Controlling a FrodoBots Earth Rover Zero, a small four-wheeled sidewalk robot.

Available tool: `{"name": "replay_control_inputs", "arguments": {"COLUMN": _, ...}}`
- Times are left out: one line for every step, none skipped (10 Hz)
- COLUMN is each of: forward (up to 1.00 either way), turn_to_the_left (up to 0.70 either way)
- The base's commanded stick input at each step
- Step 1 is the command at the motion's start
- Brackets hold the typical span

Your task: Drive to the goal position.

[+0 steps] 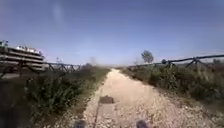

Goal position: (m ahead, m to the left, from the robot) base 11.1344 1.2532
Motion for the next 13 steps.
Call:
{"name": "replay_control_inputs", "arguments": {"forward": 0.7, "turn_to_the_left": 0.0}}
{"name": "replay_control_inputs", "arguments": {"forward": 0.7, "turn_to_the_left": 0.0}}
{"name": "replay_control_inputs", "arguments": {"forward": 0.7, "turn_to_the_left": 0.0}}
{"name": "replay_control_inputs", "arguments": {"forward": 0.7, "turn_to_the_left": 0.0}}
{"name": "replay_control_inputs", "arguments": {"forward": 0.7, "turn_to_the_left": 0.0}}
{"name": "replay_control_inputs", "arguments": {"forward": 0.7, "turn_to_the_left": -0.03}}
{"name": "replay_control_inputs", "arguments": {"forward": 0.7, "turn_to_the_left": -0.11}}
{"name": "replay_control_inputs", "arguments": {"forward": 0.7, "turn_to_the_left": -0.25}}
{"name": "replay_control_inputs", "arguments": {"forward": 0.7, "turn_to_the_left": -0.35}}
{"name": "replay_control_inputs", "arguments": {"forward": 0.7, "turn_to_the_left": -0.08}}
{"name": "replay_control_inputs", "arguments": {"forward": 0.7, "turn_to_the_left": 0.0}}
{"name": "replay_control_inputs", "arguments": {"forward": 0.7, "turn_to_the_left": 0.0}}
{"name": "replay_control_inputs", "arguments": {"forward": 0.7, "turn_to_the_left": 0.0}}
